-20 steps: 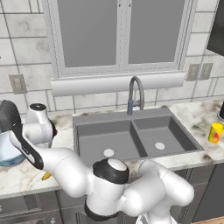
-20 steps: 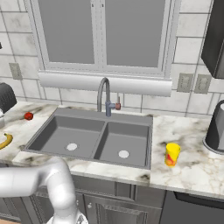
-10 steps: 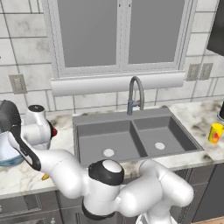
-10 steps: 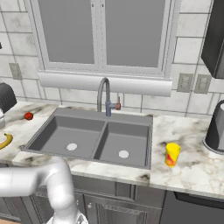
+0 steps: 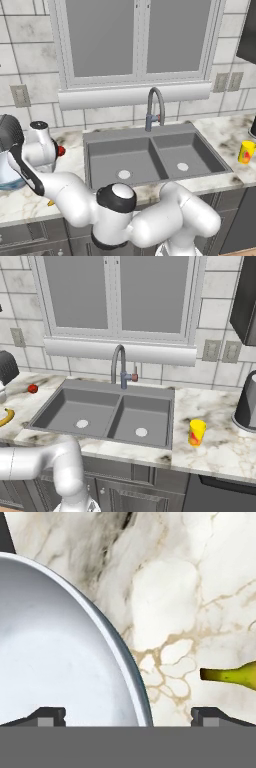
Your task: Remove the banana and apple from the sink. Then move the bowl and cup from the counter to the sink for washing.
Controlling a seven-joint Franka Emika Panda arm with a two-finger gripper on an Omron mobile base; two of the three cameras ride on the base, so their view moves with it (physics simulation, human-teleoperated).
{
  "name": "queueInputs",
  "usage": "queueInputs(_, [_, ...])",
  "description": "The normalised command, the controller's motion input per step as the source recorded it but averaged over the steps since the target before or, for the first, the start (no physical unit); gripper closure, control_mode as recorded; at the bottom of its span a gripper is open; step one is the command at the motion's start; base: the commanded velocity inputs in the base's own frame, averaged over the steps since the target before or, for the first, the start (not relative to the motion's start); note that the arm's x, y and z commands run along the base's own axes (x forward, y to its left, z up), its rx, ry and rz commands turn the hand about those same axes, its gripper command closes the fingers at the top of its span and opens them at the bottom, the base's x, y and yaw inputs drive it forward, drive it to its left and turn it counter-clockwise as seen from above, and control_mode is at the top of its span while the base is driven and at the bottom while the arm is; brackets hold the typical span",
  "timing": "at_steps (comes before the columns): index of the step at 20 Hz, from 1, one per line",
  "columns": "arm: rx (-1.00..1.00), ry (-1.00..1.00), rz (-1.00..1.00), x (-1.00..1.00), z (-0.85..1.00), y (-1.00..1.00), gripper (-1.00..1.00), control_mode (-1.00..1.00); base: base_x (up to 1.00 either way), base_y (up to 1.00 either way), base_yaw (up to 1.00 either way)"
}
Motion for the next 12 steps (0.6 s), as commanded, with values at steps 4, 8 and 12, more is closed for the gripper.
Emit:
queueInputs(4, [0.00, 0.00, 0.00, 0.05, -0.10, 0.07, 1.00, -1.00, 0.00, 0.00, 0.00])
queueInputs(8, [0.00, 0.00, 0.00, 0.03, -0.10, 0.06, 1.00, -1.00, 0.00, 0.00, 0.00])
queueInputs(12, [0.00, 0.01, 0.00, 0.00, -0.06, 0.02, 1.00, -1.00, 0.00, 0.00, 0.00])
